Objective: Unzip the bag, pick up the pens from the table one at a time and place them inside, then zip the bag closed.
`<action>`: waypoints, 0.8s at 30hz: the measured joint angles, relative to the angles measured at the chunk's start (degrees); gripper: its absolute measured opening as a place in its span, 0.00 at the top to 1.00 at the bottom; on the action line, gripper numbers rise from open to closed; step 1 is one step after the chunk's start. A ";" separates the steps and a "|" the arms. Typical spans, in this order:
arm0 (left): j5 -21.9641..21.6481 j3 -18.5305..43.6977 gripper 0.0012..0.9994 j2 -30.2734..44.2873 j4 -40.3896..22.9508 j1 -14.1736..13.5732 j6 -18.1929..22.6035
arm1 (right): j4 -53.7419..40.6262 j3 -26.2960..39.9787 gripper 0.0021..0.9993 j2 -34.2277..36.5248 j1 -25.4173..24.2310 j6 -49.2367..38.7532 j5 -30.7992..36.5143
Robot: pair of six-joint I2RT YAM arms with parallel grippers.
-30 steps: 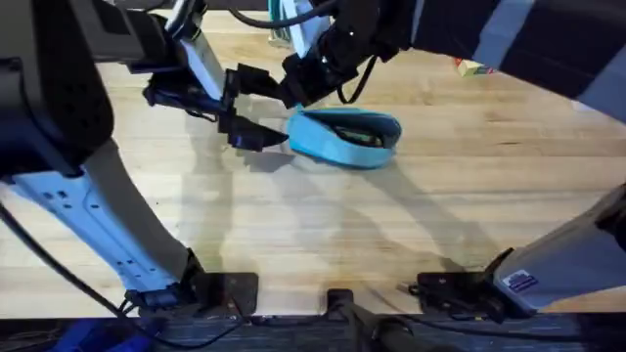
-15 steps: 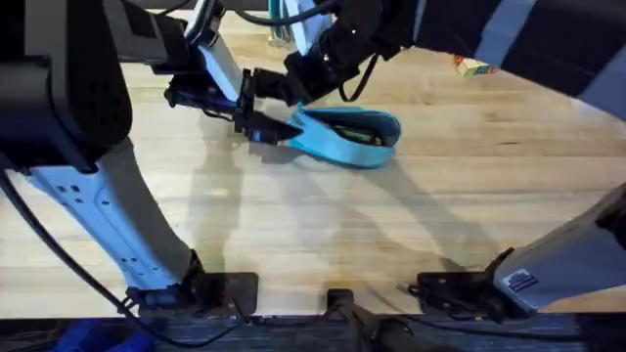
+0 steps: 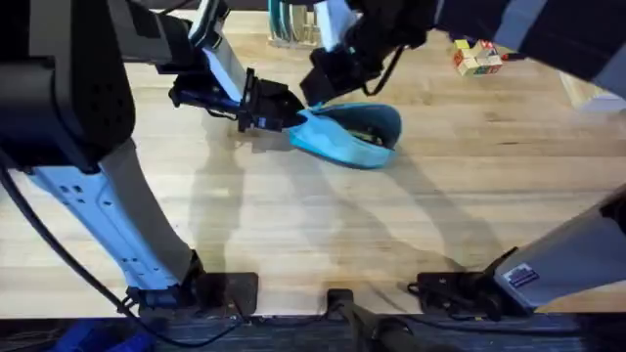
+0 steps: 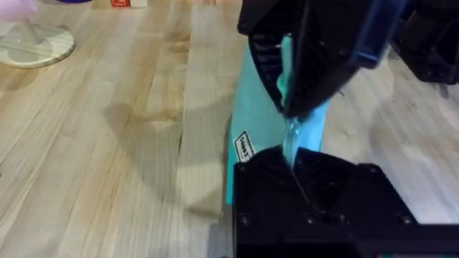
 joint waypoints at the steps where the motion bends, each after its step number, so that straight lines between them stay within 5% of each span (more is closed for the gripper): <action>1: 0.09 0.00 0.96 0.01 0.00 -0.19 -0.01 | -0.86 0.08 0.97 0.00 -0.62 -0.02 -0.33; 12: -1.86 -0.12 0.96 0.09 0.17 0.25 -0.01 | -8.39 0.22 0.97 -0.29 -8.25 -1.39 0.96; 24: -2.16 -0.17 0.96 0.09 0.17 0.31 0.00 | -8.70 0.22 0.97 -1.82 -8.61 -4.39 7.75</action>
